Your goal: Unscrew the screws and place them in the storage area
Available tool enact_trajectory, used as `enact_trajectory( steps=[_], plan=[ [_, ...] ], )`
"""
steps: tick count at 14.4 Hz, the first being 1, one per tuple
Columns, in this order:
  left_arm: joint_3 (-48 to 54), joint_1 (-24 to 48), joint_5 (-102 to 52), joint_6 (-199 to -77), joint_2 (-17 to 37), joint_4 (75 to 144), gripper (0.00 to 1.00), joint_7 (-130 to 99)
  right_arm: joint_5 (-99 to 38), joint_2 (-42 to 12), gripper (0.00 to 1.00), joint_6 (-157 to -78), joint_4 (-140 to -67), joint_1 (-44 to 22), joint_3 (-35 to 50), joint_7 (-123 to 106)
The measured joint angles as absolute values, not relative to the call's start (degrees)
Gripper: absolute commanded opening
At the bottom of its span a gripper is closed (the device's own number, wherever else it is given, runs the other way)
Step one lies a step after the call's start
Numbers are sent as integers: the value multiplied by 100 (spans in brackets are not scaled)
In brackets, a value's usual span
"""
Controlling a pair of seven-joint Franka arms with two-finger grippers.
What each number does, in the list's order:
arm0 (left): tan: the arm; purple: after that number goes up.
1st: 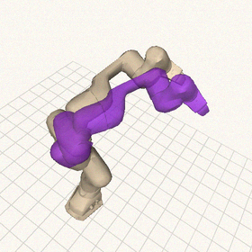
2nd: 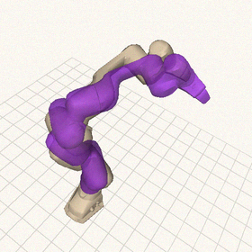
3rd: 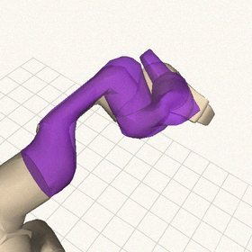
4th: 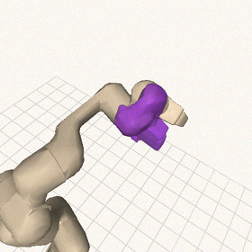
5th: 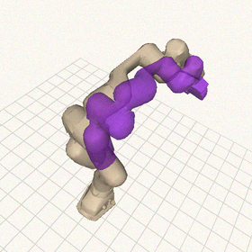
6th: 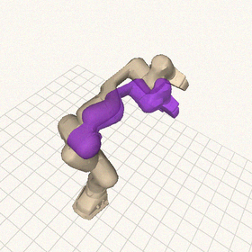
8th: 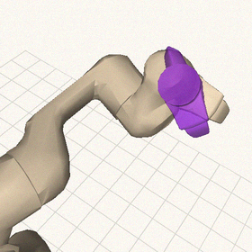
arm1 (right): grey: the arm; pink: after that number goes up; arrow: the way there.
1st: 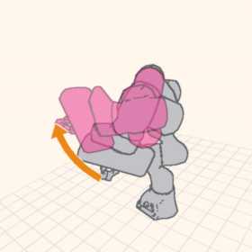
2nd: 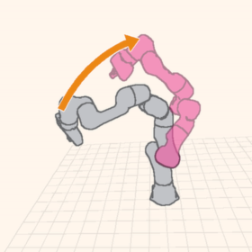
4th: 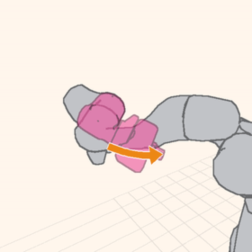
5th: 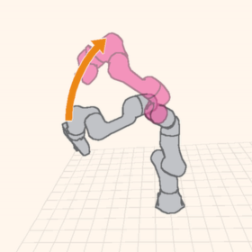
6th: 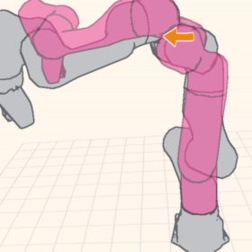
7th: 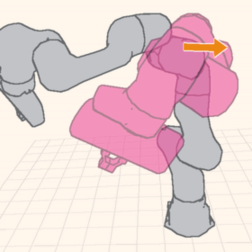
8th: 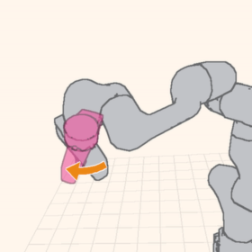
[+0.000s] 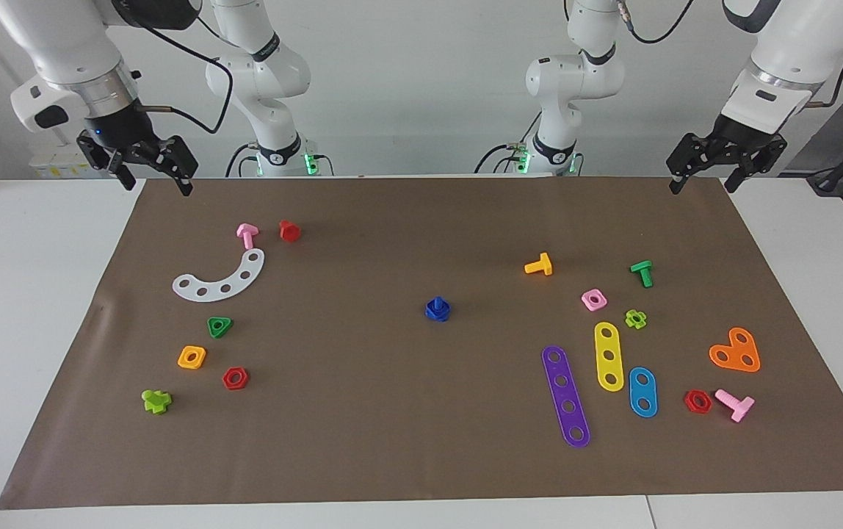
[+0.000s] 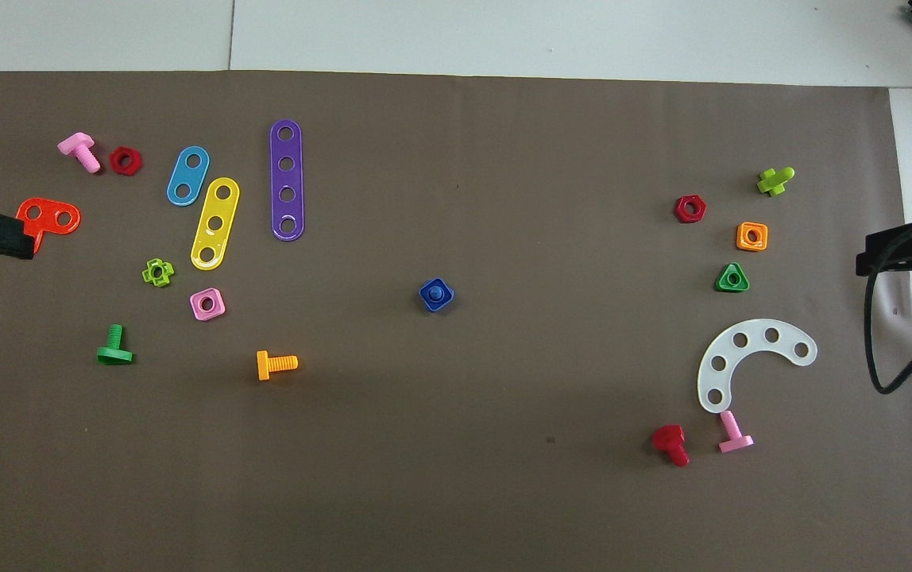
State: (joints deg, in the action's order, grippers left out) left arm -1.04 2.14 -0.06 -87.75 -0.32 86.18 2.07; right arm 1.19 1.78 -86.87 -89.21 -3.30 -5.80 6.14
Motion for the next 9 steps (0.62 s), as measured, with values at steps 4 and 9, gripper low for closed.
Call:
enact_trajectory(
  steps=[4, 9],
  plan=[
    [-103, 209, -6, -8770, -30, 8633, 100, 207, 119, 178, 100, -8687, -8921, -330, -580, 614],
    [-56, 215, -13, -8820, -46, 8782, 100, 206, 119, 178, 100, -8687, -8921, -330, -580, 614]
  ],
)
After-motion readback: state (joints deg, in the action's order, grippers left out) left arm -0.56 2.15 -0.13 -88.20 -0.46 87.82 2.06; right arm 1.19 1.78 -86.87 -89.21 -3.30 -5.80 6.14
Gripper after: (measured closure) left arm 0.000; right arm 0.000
